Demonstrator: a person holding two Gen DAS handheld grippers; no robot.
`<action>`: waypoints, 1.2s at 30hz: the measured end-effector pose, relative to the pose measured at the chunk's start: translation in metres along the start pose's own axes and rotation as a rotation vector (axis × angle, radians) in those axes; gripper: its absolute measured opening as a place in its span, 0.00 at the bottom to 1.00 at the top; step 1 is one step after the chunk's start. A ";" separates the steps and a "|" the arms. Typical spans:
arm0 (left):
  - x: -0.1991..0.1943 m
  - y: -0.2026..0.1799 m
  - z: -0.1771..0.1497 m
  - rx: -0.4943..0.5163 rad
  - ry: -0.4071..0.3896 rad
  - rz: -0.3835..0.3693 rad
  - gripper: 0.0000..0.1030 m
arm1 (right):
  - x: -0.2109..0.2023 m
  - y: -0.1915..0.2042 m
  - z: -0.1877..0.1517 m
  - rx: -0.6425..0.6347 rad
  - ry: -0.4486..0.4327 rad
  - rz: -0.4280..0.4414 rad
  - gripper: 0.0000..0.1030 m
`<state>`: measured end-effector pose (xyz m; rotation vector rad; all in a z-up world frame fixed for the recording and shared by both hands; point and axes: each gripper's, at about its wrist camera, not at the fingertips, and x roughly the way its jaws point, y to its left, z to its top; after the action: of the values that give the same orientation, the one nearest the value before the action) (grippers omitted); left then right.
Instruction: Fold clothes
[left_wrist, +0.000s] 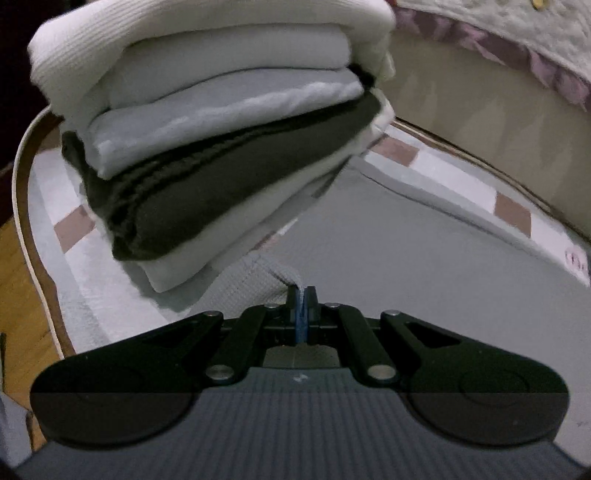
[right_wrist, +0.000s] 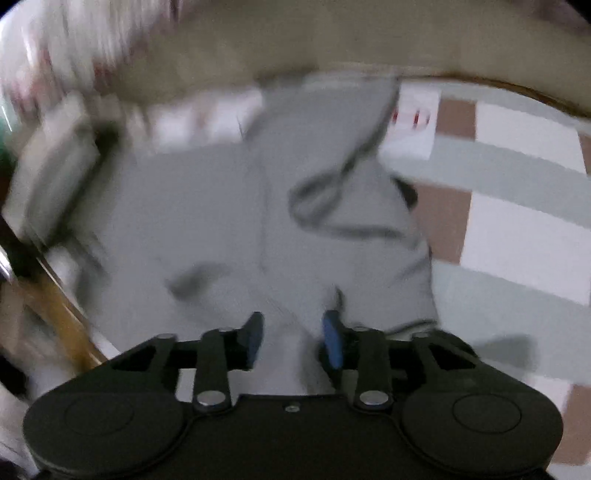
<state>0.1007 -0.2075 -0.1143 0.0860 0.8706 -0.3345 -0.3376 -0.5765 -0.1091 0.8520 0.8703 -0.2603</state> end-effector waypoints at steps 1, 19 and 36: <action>0.000 0.005 0.003 -0.028 -0.001 -0.006 0.01 | -0.008 -0.007 0.000 0.047 -0.051 0.043 0.56; 0.010 -0.001 -0.004 0.011 0.003 -0.005 0.01 | 0.095 -0.011 0.074 -0.031 -0.248 -0.101 0.20; 0.028 0.003 -0.006 -0.006 0.039 0.020 0.02 | 0.063 0.003 0.098 -0.112 -0.409 -0.366 0.35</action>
<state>0.1137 -0.2102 -0.1394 0.0958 0.9089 -0.3125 -0.2405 -0.6403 -0.1208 0.5035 0.6424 -0.6747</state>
